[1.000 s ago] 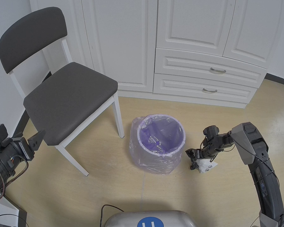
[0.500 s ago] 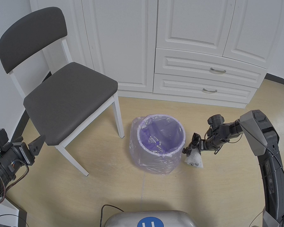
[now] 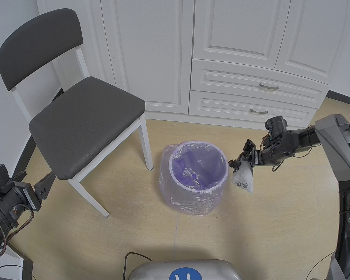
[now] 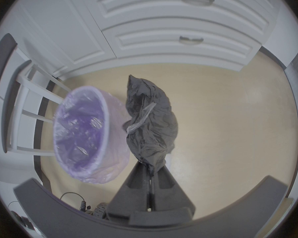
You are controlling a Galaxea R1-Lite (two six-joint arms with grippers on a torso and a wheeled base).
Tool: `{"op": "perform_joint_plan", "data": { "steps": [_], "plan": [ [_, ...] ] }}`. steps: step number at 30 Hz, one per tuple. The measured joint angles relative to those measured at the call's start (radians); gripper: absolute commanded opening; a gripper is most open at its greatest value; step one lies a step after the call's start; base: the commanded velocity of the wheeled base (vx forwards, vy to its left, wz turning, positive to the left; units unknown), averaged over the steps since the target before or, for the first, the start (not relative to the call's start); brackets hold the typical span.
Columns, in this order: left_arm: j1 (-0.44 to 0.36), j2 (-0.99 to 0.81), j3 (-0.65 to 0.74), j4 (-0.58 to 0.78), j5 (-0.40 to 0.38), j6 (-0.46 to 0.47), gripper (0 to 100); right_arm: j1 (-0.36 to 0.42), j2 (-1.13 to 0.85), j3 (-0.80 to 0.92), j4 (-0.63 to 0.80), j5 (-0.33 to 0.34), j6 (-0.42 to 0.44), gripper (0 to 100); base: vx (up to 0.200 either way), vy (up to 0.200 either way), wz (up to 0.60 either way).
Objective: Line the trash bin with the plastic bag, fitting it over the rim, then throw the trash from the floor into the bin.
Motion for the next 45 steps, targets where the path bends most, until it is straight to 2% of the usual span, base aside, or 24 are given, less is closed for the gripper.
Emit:
{"op": "perform_joint_plan", "data": {
  "steps": [9, 16, 24, 28, 33, 38, 45],
  "plan": [
    [-0.028, -0.013, 0.048, -0.052, 0.001, 0.133, 100, 0.023, -0.269, 0.229, -0.161, -0.014, -0.017, 0, 0.000, 0.000, 0.00],
    [-0.053, -0.013, 0.073, -0.086, 0.001, 0.186, 100, 0.052, -0.447, 0.409, -0.319, -0.023, -0.081, 0, 0.000, 0.000, 0.00],
    [-0.091, 0.009, 0.063, -0.219, 0.000, 0.196, 100, 0.179, -0.571, 0.527, -0.395, -0.030, -0.097, 0, 0.000, 0.000, 0.00],
    [-0.114, 0.046, 0.043, -0.285, -0.001, 0.199, 100, 0.249, -0.596, 0.560, -0.436, -0.066, -0.097, 0, 0.000, 0.000, 0.00],
    [-0.126, 0.105, -0.004, -0.358, -0.001, 0.199, 100, 0.316, -0.589, 0.599, -0.603, -0.086, -0.086, 0, 0.000, 0.000, 0.00],
    [-0.124, 0.155, -0.021, -0.387, 0.011, 0.197, 100, 0.374, -0.546, 0.633, -0.853, -0.091, -0.040, 0, 0.000, 0.000, 0.00],
    [-0.075, 0.196, -0.030, -0.407, 0.026, 0.197, 100, 0.429, -0.409, 0.650, -1.157, -0.091, 0.026, 0, 0.000, 0.000, 0.00]
  ]
}}
